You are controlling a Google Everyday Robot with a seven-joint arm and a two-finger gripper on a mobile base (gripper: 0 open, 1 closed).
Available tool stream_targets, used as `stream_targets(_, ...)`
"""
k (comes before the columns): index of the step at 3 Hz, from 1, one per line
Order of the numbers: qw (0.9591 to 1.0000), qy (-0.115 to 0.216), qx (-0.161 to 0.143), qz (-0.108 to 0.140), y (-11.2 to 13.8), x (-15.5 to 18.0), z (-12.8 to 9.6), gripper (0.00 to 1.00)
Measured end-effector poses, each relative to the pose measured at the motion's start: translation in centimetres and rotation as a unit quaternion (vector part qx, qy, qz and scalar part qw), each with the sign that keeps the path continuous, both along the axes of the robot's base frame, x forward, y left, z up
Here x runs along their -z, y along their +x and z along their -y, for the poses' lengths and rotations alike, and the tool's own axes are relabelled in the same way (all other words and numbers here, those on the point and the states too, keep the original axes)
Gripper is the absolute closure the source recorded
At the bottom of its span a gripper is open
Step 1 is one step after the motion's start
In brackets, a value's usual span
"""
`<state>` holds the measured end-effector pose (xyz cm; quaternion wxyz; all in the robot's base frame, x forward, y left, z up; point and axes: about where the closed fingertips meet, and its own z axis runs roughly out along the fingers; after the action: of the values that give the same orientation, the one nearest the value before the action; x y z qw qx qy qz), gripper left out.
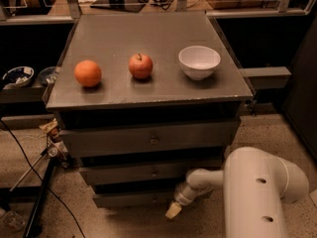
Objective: Open bottom drawer
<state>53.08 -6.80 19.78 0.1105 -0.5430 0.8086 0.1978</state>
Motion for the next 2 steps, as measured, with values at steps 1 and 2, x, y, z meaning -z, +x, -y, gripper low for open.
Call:
stream_targets(1,1.0000,-0.001,-0.001,-0.001,-0.05,-0.31,0.05,0.50)
stream_targets(2,1.0000,-0.001,-0.005,0.000,-0.35,-0.69,0.31,0.73)
